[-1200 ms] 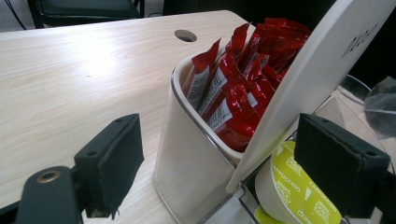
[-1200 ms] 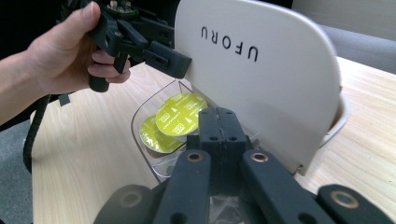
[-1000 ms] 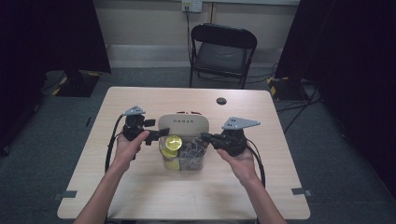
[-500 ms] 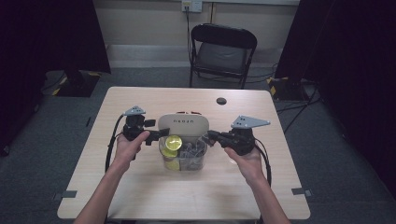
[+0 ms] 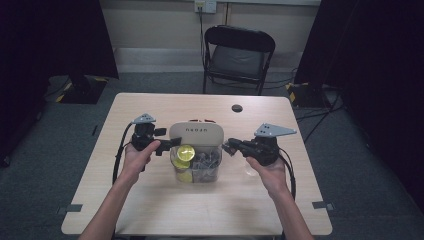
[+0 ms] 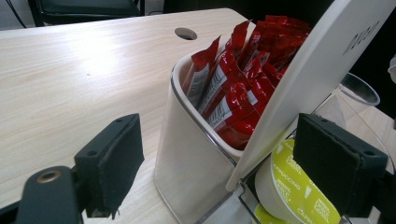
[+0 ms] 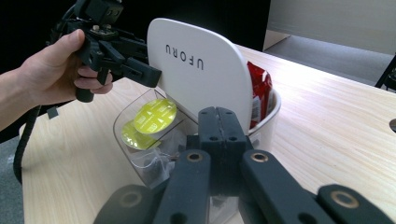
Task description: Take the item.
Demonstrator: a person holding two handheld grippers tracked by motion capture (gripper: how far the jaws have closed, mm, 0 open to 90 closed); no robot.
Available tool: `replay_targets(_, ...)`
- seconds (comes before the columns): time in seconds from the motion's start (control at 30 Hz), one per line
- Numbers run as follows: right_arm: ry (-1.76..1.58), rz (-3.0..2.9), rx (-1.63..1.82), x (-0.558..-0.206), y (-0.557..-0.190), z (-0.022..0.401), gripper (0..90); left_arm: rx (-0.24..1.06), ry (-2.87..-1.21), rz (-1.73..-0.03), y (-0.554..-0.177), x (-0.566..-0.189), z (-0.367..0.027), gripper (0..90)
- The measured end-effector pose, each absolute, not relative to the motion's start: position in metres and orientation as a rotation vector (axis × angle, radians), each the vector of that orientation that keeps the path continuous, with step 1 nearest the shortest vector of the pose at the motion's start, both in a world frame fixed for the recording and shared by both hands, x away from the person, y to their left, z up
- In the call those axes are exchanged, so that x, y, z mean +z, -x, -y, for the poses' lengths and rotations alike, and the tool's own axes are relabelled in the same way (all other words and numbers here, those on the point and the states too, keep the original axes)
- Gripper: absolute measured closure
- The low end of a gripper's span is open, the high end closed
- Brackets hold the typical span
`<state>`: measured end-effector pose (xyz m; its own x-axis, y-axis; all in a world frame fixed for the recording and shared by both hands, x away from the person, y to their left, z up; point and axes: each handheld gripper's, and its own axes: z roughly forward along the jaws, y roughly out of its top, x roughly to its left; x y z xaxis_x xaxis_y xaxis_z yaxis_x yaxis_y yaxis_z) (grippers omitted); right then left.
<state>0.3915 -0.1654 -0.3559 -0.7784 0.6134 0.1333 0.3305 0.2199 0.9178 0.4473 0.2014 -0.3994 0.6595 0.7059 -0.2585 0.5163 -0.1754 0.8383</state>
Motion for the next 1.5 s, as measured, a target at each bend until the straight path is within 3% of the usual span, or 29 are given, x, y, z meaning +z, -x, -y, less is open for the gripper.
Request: replay_targets(1.5,-1.068,-2.136,1.479,-0.372,-0.399,0.221,90.0,0.234,-1.843,-0.973,-0.446,-0.399,-0.203,16.0)
